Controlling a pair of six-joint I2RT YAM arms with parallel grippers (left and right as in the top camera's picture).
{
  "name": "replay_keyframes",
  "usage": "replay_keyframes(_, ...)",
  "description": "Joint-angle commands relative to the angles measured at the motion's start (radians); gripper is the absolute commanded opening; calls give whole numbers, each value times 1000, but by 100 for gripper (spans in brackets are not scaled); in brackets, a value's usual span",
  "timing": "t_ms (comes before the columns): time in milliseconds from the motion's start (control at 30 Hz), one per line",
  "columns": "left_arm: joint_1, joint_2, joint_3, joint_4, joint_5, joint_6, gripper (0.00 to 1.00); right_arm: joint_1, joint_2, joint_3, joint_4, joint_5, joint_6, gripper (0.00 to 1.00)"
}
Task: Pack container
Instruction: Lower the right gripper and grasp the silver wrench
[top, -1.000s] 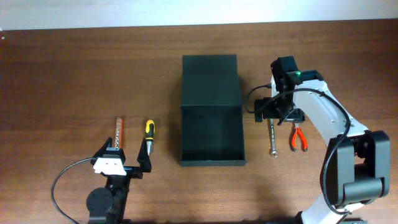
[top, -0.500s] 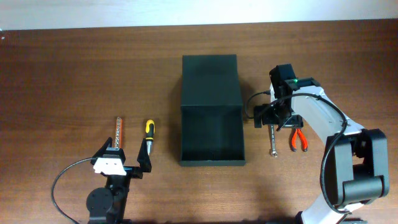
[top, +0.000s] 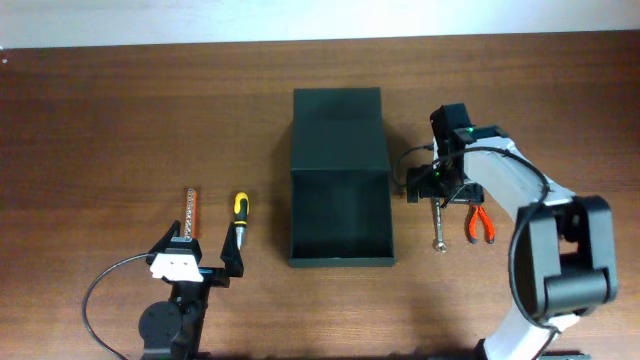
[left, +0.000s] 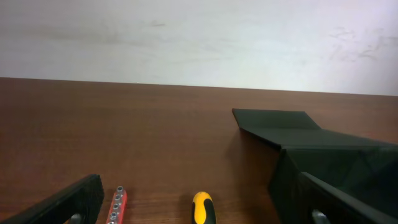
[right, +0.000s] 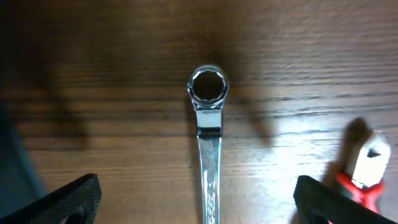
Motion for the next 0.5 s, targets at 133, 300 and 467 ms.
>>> replay_keyframes(133, 6, -8, -5, 1, 15, 16, 99, -5, 82, -5, -7, 12, -65, 99)
replay_keyframes(300, 6, -8, -5, 1, 15, 16, 99, -5, 85, -5, -12, 13, -74, 99)
replay_keyframes(467, 6, -8, -5, 1, 15, 16, 99, -5, 85, -5, -11, 16, -74, 99)
